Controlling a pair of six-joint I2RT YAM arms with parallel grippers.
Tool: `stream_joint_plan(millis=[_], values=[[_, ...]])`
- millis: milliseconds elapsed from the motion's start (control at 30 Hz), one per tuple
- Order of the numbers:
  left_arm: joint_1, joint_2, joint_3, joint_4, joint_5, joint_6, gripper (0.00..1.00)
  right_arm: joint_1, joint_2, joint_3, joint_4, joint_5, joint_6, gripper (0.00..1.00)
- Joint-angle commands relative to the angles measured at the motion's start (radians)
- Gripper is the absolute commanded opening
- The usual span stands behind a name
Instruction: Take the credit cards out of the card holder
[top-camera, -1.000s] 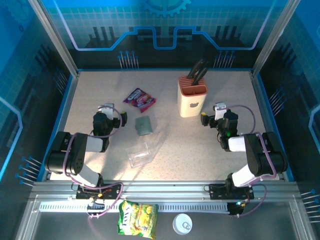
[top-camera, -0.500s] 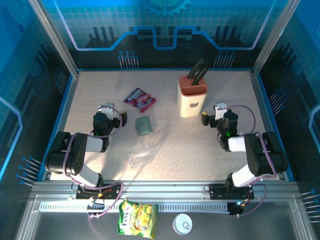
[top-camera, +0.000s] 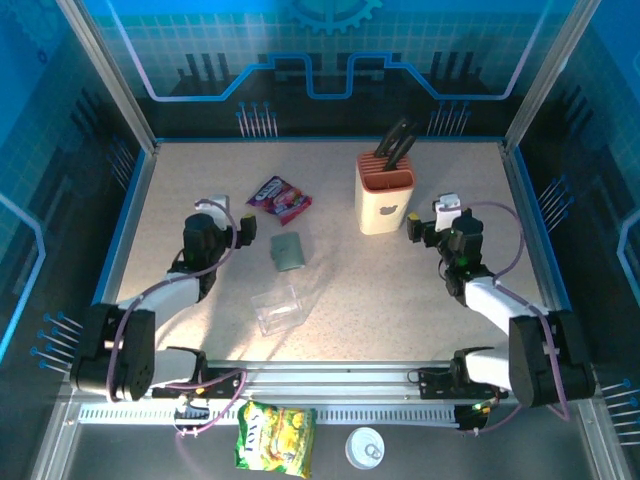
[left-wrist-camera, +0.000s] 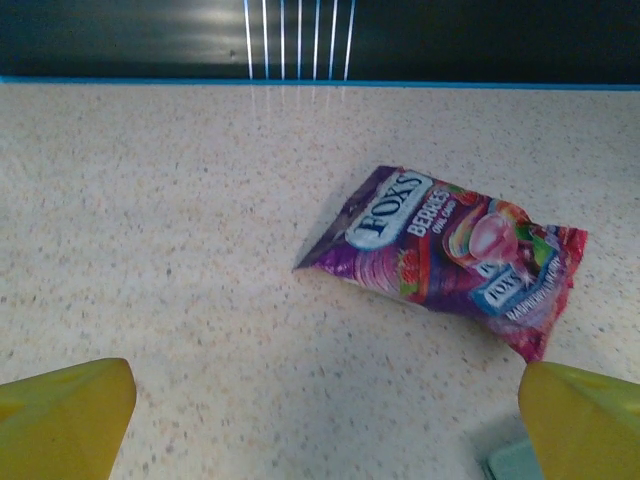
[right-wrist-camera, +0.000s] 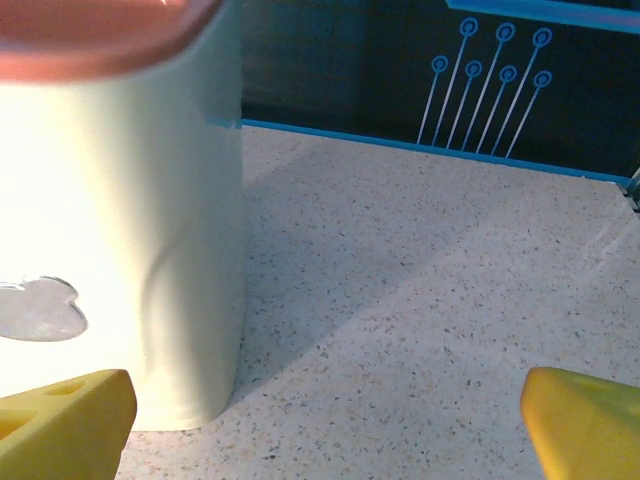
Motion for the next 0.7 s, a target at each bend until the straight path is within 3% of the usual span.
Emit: stream_joint_plan(millis=[0,267,433,600,667], values=[[-0.02,-0.093,0.061,-0.227,-0.057,-0.099,0.99,0.029,-0.084,0.062,-0.285,-0.015,0.045,1.0],[-0.058,-0.271,0.127,-0.534,0.012,-0.272,0.99,0.117,-0.177,0.186,-0.659,-0.078,0.267,0.99],[-0.057,-0.285,0.198,-0.667,0.185,-0.297,0.99,0.278,-0.187,0.238,-0.792,-0.075,0.427,0.92],[-0.047,-0.288,0.256,-0.776,0.233,-0.329,0.99,0.47,-0.153,0.287,-0.868,-0.057,0.538,0.89],[-0.004,-0.268,0.291,-0.821,0.29,-0.328,0.99,0.526,-0.126,0.305,-0.881,-0.077,0.568,0.88]])
